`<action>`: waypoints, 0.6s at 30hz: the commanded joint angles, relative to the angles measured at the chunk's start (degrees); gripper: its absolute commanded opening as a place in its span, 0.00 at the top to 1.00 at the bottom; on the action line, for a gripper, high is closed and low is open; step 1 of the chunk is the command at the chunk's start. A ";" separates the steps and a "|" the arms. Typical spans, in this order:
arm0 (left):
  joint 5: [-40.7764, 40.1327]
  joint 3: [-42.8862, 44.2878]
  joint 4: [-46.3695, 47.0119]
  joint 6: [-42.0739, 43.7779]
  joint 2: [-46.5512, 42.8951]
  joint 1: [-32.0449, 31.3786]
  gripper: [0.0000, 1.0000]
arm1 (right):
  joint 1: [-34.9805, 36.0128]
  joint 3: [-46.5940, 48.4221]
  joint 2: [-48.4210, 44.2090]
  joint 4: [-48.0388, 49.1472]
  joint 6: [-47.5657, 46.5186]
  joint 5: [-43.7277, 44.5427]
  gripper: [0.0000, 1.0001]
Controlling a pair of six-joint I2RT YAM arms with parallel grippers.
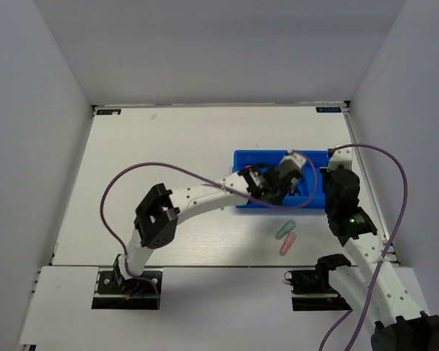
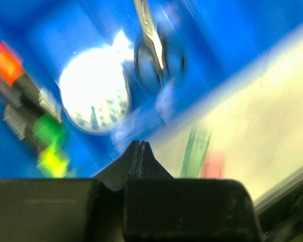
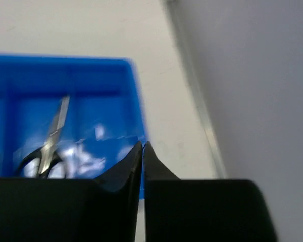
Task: Sort the stationery into containers
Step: Place the stationery into the container, then grab a piece of stationery with the right arm
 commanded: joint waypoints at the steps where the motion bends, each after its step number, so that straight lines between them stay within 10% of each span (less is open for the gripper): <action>1: -11.46 -12.67 -6.75 11.30 -14.06 -8.20 1.00 | -0.09 4.98 -1.47 -15.87 -2.85 -23.27 1.00; 3: -15.89 -19.36 -4.82 11.05 -21.27 -13.39 1.00 | -0.18 7.62 -1.30 -23.88 -8.72 -33.49 0.93; 4: -19.56 -25.22 -6.04 9.91 -27.99 -14.71 0.93 | 0.00 8.75 -1.03 -26.78 -11.63 -52.43 0.77; 6: -20.65 -35.86 -7.27 1.33 -32.69 -15.51 0.51 | -0.09 9.64 0.71 -39.44 -24.87 -63.12 0.34; 8: -20.22 -47.43 -7.02 -6.48 -43.67 -15.69 0.10 | 0.00 10.35 1.69 -47.76 -36.28 -77.03 0.24; 10: -18.73 -53.46 -3.09 -8.73 -52.08 -15.60 0.08 | 0.00 9.65 2.74 -51.57 -42.83 -84.57 0.20; 13: -18.80 -65.77 -0.78 -13.30 -67.21 -15.69 0.25 | 0.00 7.10 7.30 -62.40 -71.19 -90.23 0.10; 16: -20.12 -74.56 -3.23 -16.90 -75.06 -15.60 0.95 | 0.61 4.64 11.16 -60.04 -83.70 -89.45 0.27; 18: -20.83 -77.12 -5.96 -19.10 -81.13 -15.51 1.00 | 0.17 3.23 12.24 -58.03 -92.19 -86.83 0.39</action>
